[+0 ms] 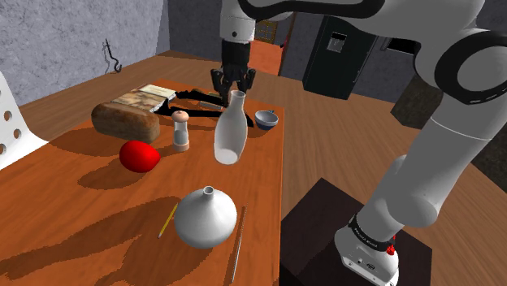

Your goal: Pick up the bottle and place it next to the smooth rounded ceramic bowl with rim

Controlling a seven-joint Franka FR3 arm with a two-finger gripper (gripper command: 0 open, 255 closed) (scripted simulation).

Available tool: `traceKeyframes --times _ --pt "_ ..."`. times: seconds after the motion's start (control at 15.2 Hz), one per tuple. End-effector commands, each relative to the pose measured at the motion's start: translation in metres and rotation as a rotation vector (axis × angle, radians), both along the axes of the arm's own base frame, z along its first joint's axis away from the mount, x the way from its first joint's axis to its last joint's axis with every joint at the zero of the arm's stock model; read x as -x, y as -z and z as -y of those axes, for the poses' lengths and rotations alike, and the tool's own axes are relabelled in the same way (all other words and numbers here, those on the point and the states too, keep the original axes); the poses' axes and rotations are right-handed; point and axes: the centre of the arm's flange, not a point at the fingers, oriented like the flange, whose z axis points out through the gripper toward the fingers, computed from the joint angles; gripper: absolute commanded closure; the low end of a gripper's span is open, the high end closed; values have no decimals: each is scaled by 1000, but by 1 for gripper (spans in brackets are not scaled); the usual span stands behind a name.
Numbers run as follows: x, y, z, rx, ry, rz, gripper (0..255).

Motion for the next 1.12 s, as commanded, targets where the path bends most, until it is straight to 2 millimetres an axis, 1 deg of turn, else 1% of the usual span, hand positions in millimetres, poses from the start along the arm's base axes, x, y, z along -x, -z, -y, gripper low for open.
traceKeyframes --times 0.0,1.06 --pt "-1 -3 24 0 0 0 255" --pt "-19 -4 234 0 0 0 255"
